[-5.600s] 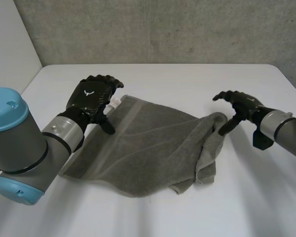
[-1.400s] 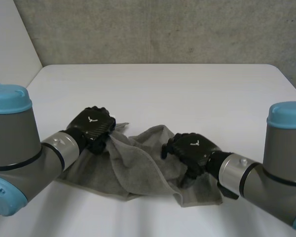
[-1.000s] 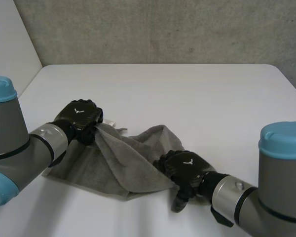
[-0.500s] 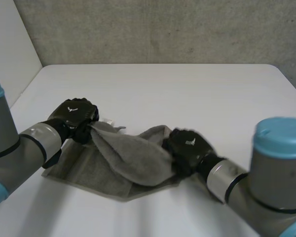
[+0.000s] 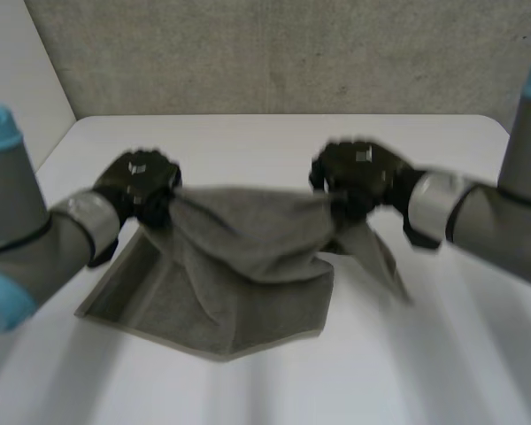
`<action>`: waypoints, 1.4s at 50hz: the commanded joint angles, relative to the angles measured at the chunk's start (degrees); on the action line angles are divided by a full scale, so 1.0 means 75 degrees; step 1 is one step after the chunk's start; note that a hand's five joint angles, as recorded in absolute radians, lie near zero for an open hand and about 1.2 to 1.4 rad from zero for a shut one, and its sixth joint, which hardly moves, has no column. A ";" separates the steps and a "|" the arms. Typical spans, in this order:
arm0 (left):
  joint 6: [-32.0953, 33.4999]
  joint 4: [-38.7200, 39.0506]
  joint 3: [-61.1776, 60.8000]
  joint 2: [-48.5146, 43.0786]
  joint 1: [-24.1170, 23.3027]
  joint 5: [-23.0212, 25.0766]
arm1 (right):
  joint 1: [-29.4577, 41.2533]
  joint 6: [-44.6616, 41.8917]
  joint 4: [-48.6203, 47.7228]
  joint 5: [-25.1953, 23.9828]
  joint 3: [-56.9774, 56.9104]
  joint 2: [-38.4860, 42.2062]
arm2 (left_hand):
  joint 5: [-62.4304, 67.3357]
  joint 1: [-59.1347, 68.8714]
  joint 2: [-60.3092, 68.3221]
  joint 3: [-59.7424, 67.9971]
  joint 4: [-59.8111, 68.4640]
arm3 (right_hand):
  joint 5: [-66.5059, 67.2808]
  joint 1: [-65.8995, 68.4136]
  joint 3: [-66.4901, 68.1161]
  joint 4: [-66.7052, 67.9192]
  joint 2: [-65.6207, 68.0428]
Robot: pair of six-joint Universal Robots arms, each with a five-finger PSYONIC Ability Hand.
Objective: Fold the towel.
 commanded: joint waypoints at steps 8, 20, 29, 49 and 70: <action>-0.0050 0.3104 0.1670 0.1266 -0.0308 -0.0550 | -0.0044 0.1099 -0.3105 0.0932 -0.1702 -0.1093 | 0.0680 0.0926 0.0818 -0.0392 -0.0448 | 0.0463 0.0555 -0.0330 -0.0582 0.0668; 0.0067 0.3855 -0.1502 0.1489 -0.0250 -0.0222 | -0.0466 0.0279 -0.3034 0.0041 0.1267 -0.1844 | 0.0680 0.0926 0.0818 -0.0392 -0.0448 | 0.0463 0.0555 -0.0330 -0.0582 0.0668; 0.0853 0.3807 -0.3100 0.0832 -0.0297 -0.0234 | -0.0701 -0.0120 -0.3162 -0.0205 0.3244 -0.1775 | -0.1268 -0.1022 -0.1130 -0.0392 -0.0448 | 0.0463 0.0555 -0.0330 -0.0582 0.0668; 0.1310 0.3292 -0.3381 0.0012 -0.0496 -0.0549 | -0.0712 -0.0612 -0.4194 0.0076 0.4595 -0.1118 | -0.8041 -0.7796 -0.7904 -0.0392 -0.0448 | 0.0463 0.0555 -0.0330 -0.0582 0.0668; 0.1333 0.3186 -0.2619 0.0035 0.0184 -0.0937 | -0.1111 -0.0624 -0.3515 -0.0135 0.4583 -0.1212 | -0.8041 -0.7796 -0.7904 -0.0392 -0.0448 | 0.0463 0.0555 -0.0330 -0.0582 0.0668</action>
